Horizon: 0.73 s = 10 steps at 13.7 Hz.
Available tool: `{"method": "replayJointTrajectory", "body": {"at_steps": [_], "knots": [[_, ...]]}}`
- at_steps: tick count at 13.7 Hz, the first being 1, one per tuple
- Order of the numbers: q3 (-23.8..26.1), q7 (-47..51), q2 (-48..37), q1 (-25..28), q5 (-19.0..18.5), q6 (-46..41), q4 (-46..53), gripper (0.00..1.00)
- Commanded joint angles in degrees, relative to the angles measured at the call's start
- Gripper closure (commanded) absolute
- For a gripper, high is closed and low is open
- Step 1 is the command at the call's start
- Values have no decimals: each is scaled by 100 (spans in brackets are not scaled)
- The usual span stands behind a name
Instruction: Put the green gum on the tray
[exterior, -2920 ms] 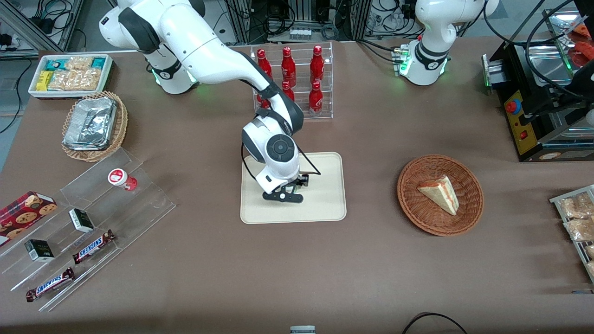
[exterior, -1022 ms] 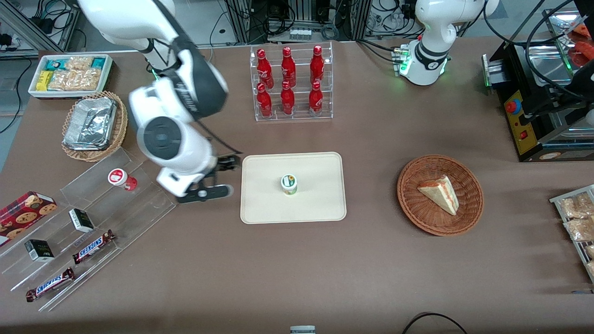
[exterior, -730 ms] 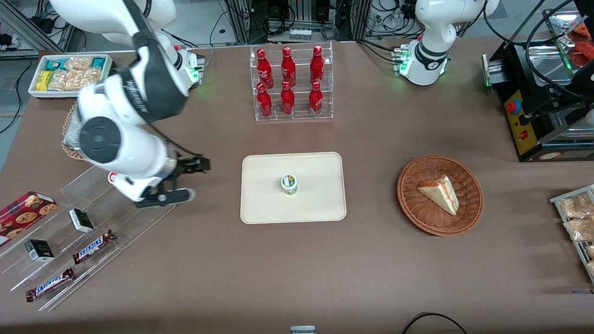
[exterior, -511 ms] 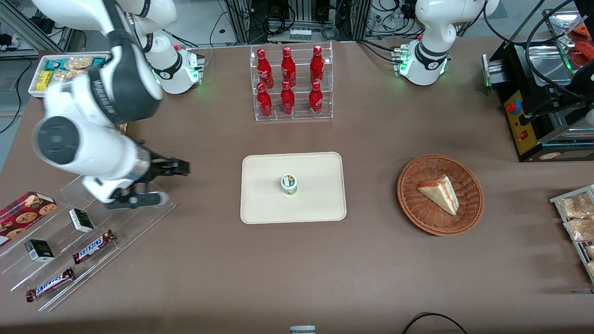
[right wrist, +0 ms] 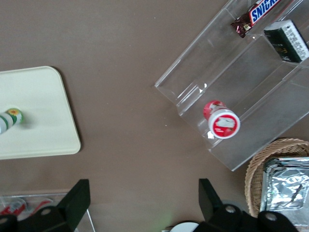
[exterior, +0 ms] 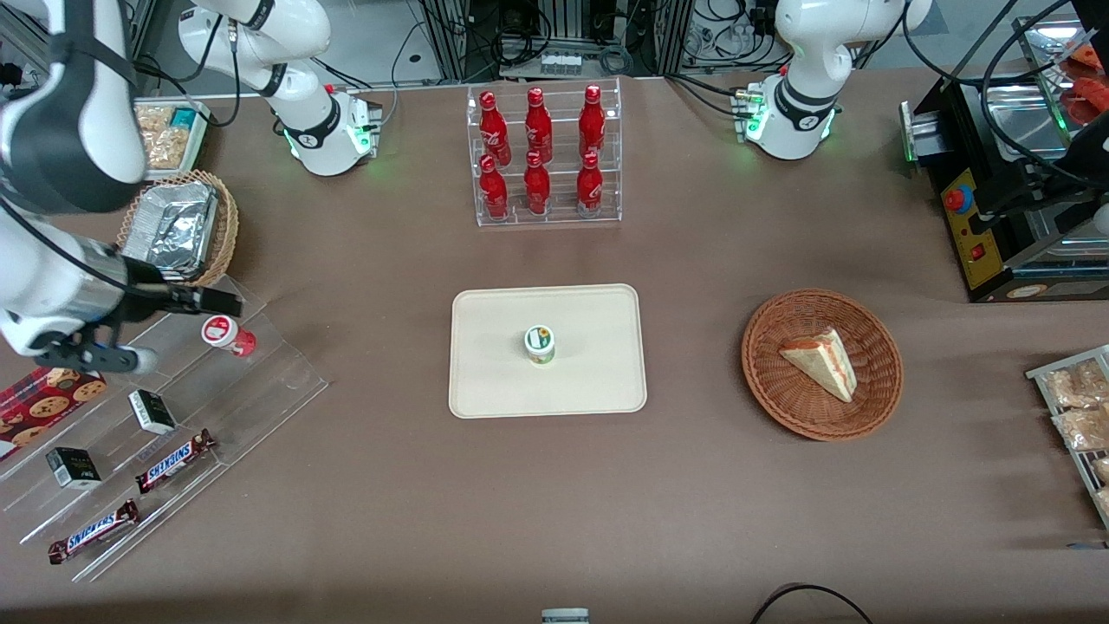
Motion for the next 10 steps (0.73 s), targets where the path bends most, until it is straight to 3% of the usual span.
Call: {"method": "replayJointTrajectory", "body": {"at_steps": [1, 5, 10], "knots": [[50, -567, -472, -350, -138, -61, -384, 0], [50, -919, -736, -456, -587, -482, -384, 0], [59, -710, -1017, -614, -719, -1001, -305, 0]]}}
